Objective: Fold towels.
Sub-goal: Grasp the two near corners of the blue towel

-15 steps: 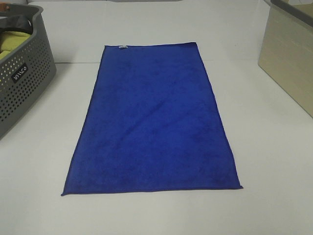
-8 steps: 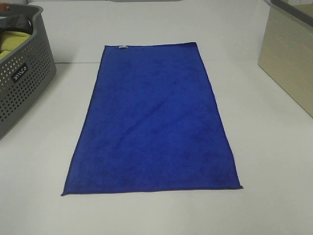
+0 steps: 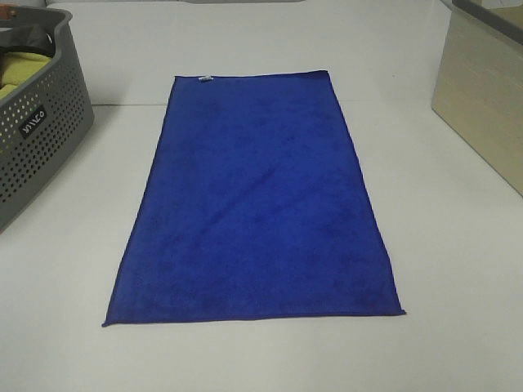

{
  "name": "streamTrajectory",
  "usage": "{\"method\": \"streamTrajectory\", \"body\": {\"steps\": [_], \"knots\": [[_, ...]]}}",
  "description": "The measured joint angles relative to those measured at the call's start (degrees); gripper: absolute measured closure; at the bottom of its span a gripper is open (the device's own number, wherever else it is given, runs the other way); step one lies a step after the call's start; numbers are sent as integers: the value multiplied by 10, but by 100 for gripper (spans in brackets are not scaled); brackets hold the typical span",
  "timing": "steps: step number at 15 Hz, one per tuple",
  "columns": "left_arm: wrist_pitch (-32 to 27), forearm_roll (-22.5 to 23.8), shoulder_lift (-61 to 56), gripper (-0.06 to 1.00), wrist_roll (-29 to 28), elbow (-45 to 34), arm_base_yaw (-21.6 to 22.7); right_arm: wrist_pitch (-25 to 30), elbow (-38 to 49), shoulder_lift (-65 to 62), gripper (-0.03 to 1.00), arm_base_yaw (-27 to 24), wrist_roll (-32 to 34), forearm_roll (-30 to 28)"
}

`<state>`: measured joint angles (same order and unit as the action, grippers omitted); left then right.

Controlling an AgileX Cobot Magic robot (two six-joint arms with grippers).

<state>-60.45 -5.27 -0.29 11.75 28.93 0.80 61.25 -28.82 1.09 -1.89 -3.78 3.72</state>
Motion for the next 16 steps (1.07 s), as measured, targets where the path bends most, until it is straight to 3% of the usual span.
{"method": "streamTrajectory", "body": {"steps": [10, 12, 14, 16], "knots": [[0, -9, 0, 35, 0, 0, 0, 0, 0, 0, 22, 0, 0, 3], [7, -32, 0, 35, -2, 1, 0, -5, -2, 16, 22, 0, 0, 7], [62, -113, 13, 35, -23, 3, 0, -37, -7, 46, 22, 0, 0, 35], [104, -164, 44, 35, -41, 4, 0, -63, -9, 85, 22, 0, 0, 73]]}}
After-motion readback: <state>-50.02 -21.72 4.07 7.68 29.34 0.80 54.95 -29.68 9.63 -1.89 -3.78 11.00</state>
